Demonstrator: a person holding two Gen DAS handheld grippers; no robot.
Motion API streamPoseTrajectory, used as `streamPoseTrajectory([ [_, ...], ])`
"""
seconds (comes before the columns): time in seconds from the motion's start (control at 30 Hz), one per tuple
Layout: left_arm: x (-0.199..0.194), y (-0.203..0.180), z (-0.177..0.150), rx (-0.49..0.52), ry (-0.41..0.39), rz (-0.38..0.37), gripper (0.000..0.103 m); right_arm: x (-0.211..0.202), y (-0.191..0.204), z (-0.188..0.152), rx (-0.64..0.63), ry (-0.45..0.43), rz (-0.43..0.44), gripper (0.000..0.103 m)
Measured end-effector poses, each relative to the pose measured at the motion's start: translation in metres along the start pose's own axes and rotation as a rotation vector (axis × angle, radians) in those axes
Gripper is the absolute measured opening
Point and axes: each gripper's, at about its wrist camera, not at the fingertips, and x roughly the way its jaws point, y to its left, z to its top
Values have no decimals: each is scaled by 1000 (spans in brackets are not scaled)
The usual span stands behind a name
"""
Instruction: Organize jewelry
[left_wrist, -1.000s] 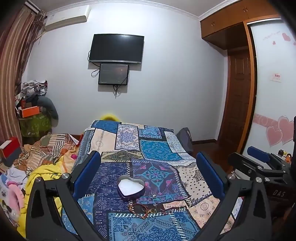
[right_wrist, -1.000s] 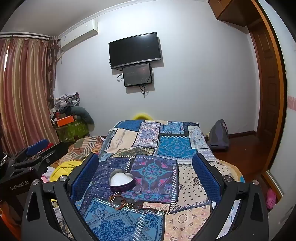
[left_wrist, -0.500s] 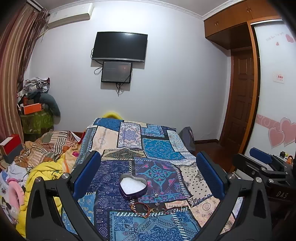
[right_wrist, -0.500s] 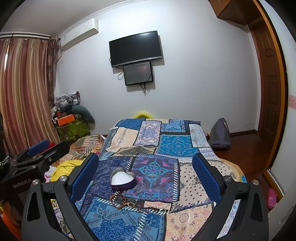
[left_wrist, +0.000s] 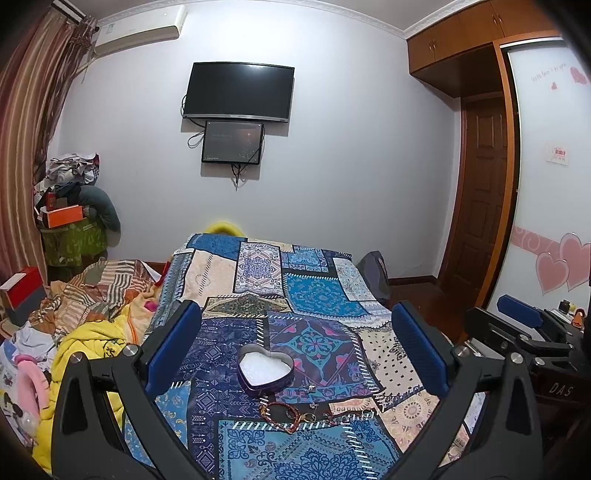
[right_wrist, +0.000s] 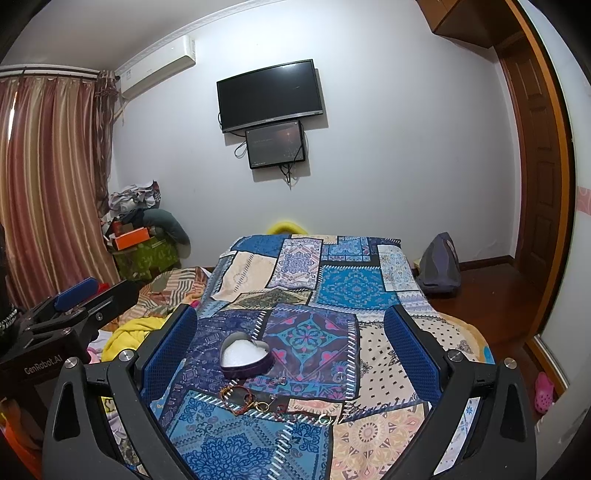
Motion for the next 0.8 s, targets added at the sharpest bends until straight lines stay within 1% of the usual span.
streamPoseTrajectory([
  [0.2, -1, 0, 0, 3, -2, 8, 103, 0, -2, 1, 0, 1, 0, 100],
  [0.8, 2, -1, 0, -4, 5, -2, 103, 0, -6, 2, 1, 7, -7, 100],
])
